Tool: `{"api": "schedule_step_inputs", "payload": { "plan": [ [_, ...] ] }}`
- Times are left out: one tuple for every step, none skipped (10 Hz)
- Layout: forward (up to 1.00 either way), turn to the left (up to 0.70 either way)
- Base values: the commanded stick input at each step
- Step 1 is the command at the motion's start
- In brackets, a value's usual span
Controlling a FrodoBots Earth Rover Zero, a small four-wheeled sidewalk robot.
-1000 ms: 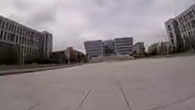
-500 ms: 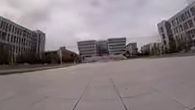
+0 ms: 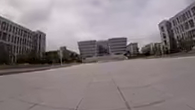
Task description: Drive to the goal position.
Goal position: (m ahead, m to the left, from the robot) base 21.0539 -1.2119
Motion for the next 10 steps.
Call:
{"api": "schedule_step_inputs", "payload": {
  "plan": [
    [0.7,0.0],
    [0.7,0.0],
    [0.7,0.0],
    [0.7,0.0],
    [0.7,0.0],
    [0.7,0.0],
    [0.7,0.0],
    [0.7,0.0],
    [0.7,0.0],
    [0.7,0.0]
  ]
}}
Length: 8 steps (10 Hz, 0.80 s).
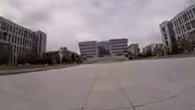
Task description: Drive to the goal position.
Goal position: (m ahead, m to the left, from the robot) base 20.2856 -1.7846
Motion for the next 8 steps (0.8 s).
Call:
{"api": "schedule_step_inputs", "payload": {
  "plan": [
    [0.7,0.0],
    [0.7,0.0],
    [0.7,0.0],
    [0.7,0.0],
    [0.7,-0.01],
    [0.7,-0.02],
    [0.7,-0.14],
    [0.7,-0.25]
  ]
}}
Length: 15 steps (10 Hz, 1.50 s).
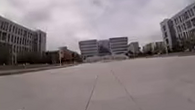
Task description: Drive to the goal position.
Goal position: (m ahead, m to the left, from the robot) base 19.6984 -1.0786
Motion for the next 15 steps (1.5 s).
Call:
{"api": "schedule_step_inputs", "payload": {
  "plan": [
    [0.7,-0.32],
    [0.7,-0.34],
    [0.7,-0.35],
    [0.7,-0.35],
    [0.7,-0.29],
    [0.7,-0.07],
    [0.7,0.0],
    [0.7,0.0],
    [0.7,0.0],
    [0.7,0.0],
    [0.7,0.0],
    [0.7,0.0],
    [0.7,0.0],
    [0.7,0.0],
    [0.7,0.0]
  ]
}}
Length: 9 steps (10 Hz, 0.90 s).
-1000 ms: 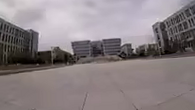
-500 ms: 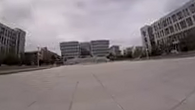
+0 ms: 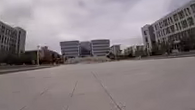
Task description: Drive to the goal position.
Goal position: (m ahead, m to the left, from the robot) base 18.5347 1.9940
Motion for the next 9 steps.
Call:
{"api": "schedule_step_inputs", "payload": {
  "plan": [
    [0.7,0.0],
    [0.7,0.0],
    [0.7,0.0],
    [0.7,0.0],
    [0.7,0.0],
    [0.7,0.0],
    [0.7,0.0],
    [0.7,0.0],
    [0.7,0.0]
  ]
}}
